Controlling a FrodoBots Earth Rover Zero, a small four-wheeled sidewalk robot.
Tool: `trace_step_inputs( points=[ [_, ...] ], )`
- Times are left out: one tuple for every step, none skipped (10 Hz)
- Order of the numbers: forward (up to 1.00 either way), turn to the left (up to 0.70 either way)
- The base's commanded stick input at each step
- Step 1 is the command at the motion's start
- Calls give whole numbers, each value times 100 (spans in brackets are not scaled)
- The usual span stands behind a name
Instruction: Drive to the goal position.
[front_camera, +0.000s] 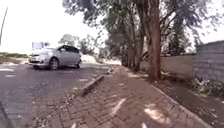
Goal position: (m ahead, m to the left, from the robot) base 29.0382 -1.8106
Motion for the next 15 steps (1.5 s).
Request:
trace_step_inputs(
  points=[
    [85,0],
    [85,0],
    [85,-9],
    [85,-26],
    [85,-26],
    [85,-9],
    [85,-3],
    [85,-11],
    [85,-34],
    [85,-34],
    [85,0],
    [85,0],
    [85,0],
    [85,-17],
    [85,-33]
  ],
)
